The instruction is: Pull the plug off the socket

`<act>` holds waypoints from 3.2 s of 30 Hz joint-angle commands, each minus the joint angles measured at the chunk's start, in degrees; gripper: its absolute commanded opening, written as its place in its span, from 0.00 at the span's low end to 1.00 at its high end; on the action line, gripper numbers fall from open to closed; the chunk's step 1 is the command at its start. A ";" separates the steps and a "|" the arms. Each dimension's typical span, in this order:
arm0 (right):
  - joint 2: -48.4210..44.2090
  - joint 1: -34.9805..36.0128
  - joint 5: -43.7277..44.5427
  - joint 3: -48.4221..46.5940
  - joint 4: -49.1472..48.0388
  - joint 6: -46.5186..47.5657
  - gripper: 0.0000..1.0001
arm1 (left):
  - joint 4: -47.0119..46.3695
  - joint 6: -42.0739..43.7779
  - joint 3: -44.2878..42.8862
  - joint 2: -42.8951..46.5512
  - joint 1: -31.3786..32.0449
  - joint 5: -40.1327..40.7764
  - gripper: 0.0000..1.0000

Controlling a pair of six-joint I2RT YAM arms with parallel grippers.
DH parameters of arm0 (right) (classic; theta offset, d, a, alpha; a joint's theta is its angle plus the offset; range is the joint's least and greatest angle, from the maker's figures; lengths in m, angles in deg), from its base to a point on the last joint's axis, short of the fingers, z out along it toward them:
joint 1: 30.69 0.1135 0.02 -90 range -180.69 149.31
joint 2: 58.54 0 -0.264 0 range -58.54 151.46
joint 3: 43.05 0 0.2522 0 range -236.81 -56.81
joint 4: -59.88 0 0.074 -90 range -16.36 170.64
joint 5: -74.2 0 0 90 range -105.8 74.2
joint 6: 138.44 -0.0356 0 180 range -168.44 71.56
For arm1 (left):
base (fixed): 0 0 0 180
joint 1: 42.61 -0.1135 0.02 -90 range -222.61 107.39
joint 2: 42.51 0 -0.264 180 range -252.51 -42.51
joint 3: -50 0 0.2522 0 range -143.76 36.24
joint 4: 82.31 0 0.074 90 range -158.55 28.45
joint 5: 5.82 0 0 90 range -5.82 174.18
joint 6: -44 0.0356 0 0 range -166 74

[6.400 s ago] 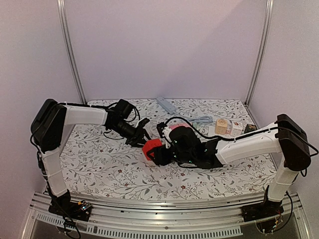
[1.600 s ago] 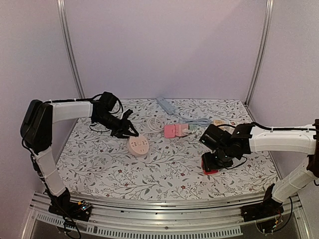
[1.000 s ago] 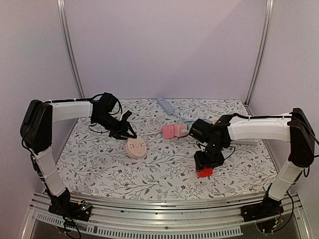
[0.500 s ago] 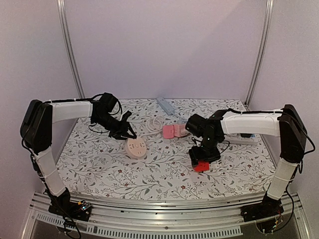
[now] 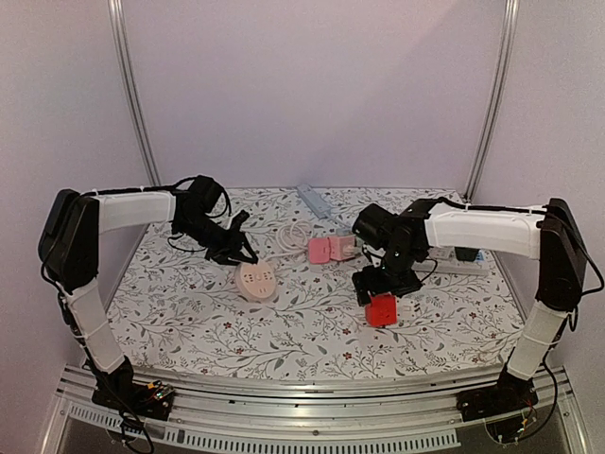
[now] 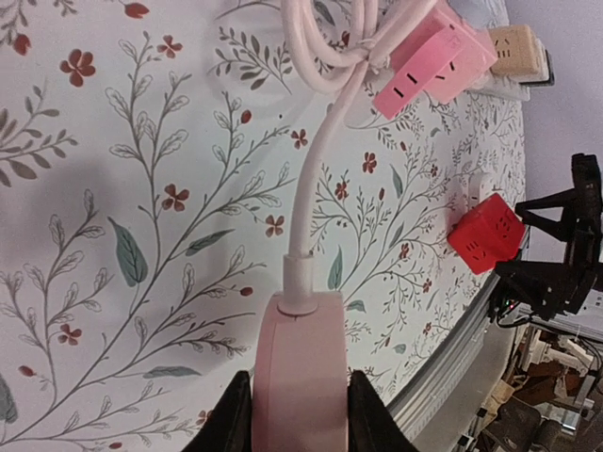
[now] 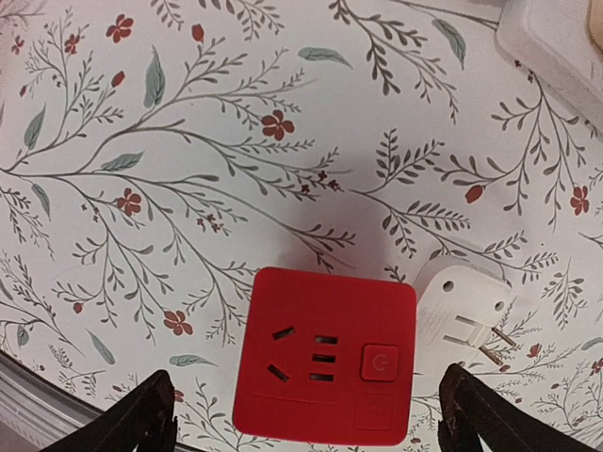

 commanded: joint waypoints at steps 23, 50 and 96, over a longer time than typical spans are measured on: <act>15.09 -6.21 -2.16 -18.36 -20.55 7.55 0.89 | 8.20 3.79 -5.06 -5.43 -0.93 10.90 0.48; 24.25 -10.03 -5.02 -24.69 -23.33 14.98 0.74 | 5.43 3.32 -3.58 1.83 -0.98 18.40 0.79; 18.00 -7.52 -8.10 -16.64 -28.64 14.99 0.49 | 1.15 4.98 -2.60 0.65 6.76 11.65 0.80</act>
